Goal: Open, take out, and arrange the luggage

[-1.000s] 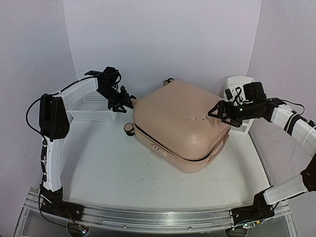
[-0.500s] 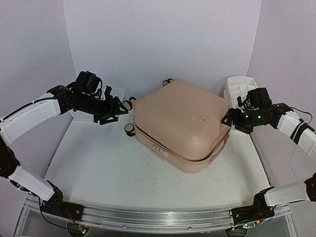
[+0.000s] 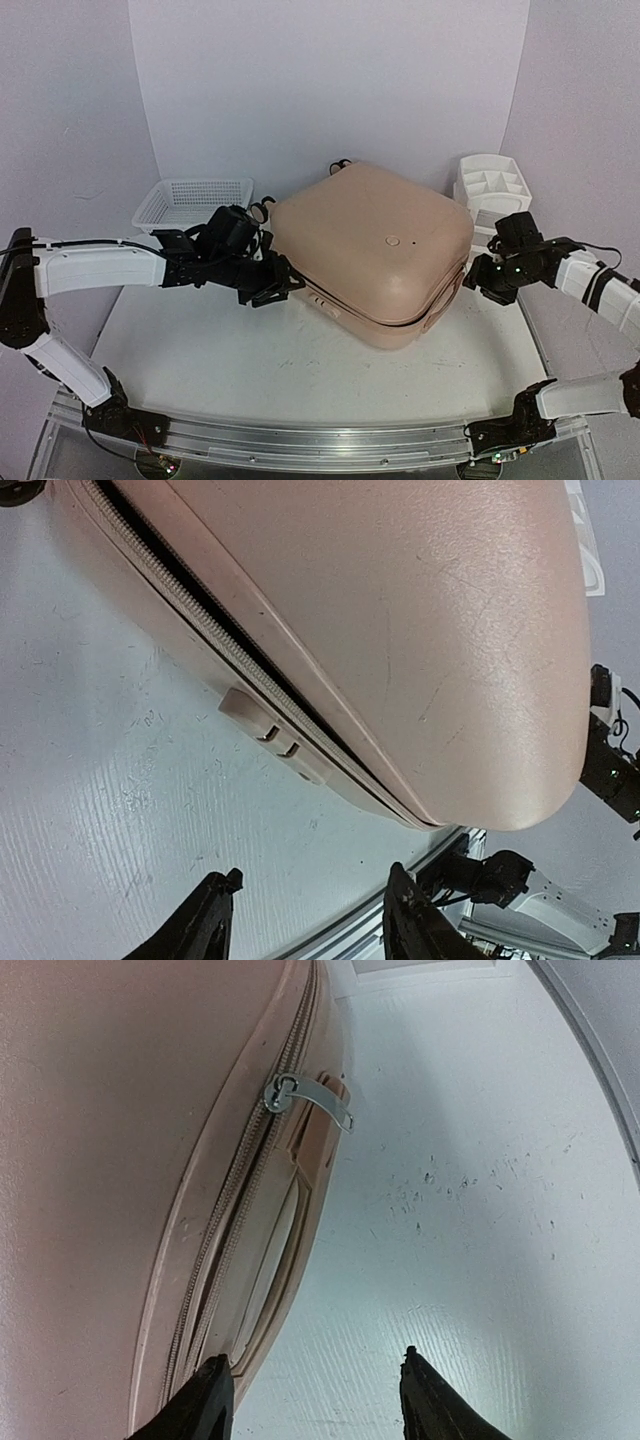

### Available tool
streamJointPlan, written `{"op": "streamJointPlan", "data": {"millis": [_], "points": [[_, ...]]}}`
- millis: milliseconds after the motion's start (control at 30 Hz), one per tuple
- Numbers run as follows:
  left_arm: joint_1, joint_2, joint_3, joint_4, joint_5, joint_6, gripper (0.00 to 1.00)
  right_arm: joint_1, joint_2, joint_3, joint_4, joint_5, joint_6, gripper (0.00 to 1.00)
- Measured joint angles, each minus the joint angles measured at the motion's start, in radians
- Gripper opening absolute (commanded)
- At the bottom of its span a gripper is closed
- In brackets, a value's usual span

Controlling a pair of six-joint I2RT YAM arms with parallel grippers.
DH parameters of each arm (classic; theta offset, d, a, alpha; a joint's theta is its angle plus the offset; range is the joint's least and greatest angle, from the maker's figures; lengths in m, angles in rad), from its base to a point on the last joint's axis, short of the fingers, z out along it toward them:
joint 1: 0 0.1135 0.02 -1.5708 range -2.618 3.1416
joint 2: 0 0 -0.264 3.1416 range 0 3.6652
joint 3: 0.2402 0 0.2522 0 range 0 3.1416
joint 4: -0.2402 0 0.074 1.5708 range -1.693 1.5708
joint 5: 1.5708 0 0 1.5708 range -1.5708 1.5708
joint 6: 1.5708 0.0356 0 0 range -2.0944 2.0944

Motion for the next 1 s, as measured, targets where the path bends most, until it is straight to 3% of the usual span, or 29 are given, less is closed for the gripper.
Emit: {"op": "streamJointPlan", "data": {"millis": [467, 1000], "points": [[-0.012, 0.063, 0.0, 0.074, -0.034, -0.026, 0.5, 0.0, 0.184, 0.0, 0.151, -0.053, 0.072, 0.54], [0.055, 0.116, 0.0, 0.108, -0.022, -0.041, 0.5, -0.013, 0.197, -0.05, 0.28, -0.13, 0.183, 0.56]]}}
